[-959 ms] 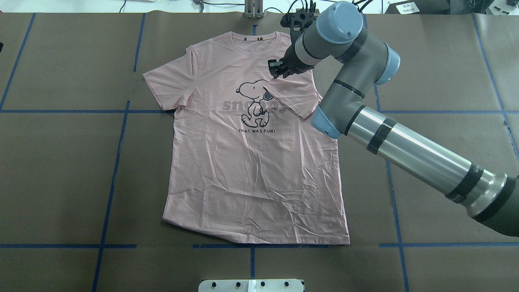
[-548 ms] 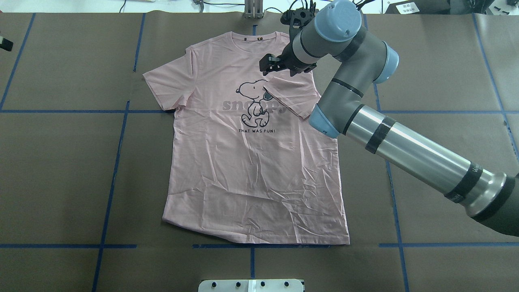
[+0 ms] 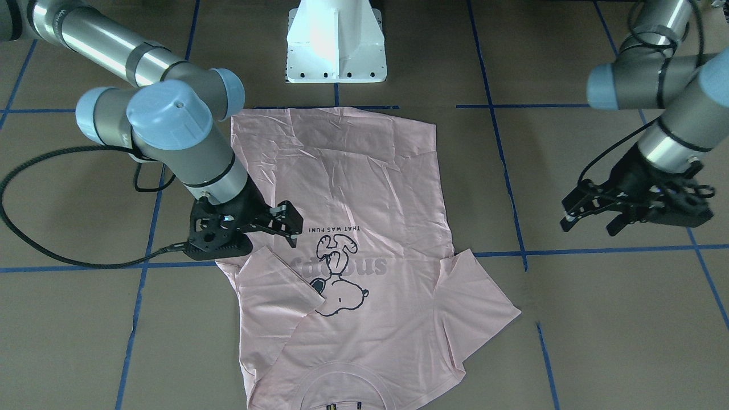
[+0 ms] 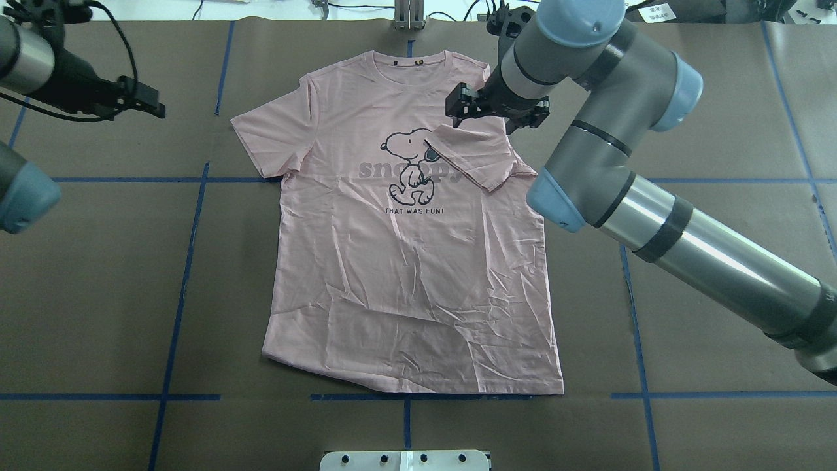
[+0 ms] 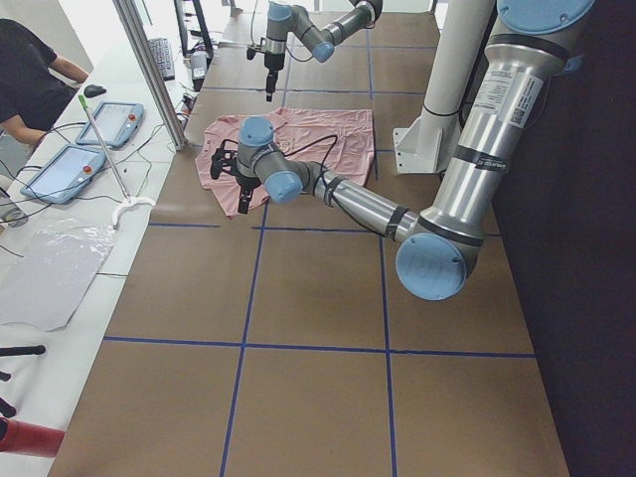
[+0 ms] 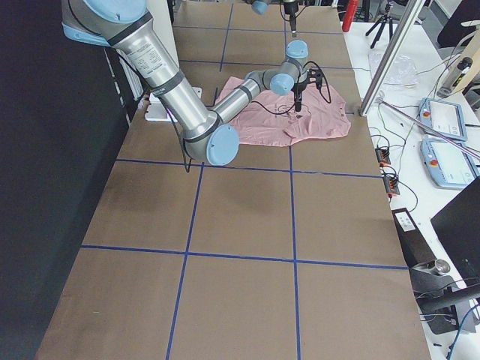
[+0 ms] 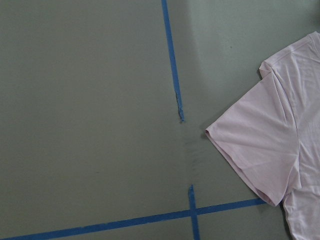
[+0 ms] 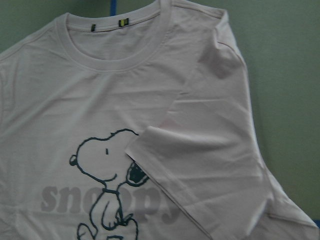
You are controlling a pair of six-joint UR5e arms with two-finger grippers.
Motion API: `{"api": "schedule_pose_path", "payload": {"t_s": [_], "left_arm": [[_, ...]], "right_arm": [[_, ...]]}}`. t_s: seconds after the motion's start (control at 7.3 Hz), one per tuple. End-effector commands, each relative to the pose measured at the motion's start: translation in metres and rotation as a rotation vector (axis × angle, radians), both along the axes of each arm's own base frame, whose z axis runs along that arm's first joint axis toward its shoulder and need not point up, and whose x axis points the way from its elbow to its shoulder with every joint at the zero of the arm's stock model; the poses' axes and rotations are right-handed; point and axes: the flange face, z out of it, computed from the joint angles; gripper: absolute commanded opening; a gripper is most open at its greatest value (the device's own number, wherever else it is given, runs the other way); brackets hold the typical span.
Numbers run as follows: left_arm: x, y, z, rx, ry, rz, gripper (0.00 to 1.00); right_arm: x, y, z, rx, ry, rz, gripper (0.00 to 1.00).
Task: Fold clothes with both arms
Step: 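Grasp the sleeve with the right gripper and fold it onto the shirt body, then withdraw the right gripper while the left gripper moves toward the other sleeve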
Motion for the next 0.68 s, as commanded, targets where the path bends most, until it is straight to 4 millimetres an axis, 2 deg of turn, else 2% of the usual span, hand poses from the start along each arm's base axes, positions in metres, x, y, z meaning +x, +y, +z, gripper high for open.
{"api": "schedule_pose_path", "payload": {"t_s": [0.0,0.14,0.27,0.41,0.55], "left_arm": [[0.090,-0.039,-0.013,0.012,-0.068,-0.117,1.00],[0.115,-0.054,0.003,0.036,-0.117,-0.157,1.00],[0.130,-0.061,0.019,0.059,-0.113,-0.164,0.98],[0.139,-0.073,0.027,0.067,-0.115,-0.173,0.97],[0.155,-0.070,0.033,0.071,-0.136,-0.171,0.96]], "right_arm": [[0.059,0.018,0.015,-0.054,0.081,0.007,1.00],[0.076,0.016,0.031,-0.033,0.091,-0.030,1.00],[0.084,0.014,0.041,-0.040,0.093,-0.036,1.00],[0.084,0.014,0.041,-0.040,0.093,-0.036,1.00],[0.083,0.014,0.041,-0.040,0.091,-0.037,1.00]]}}
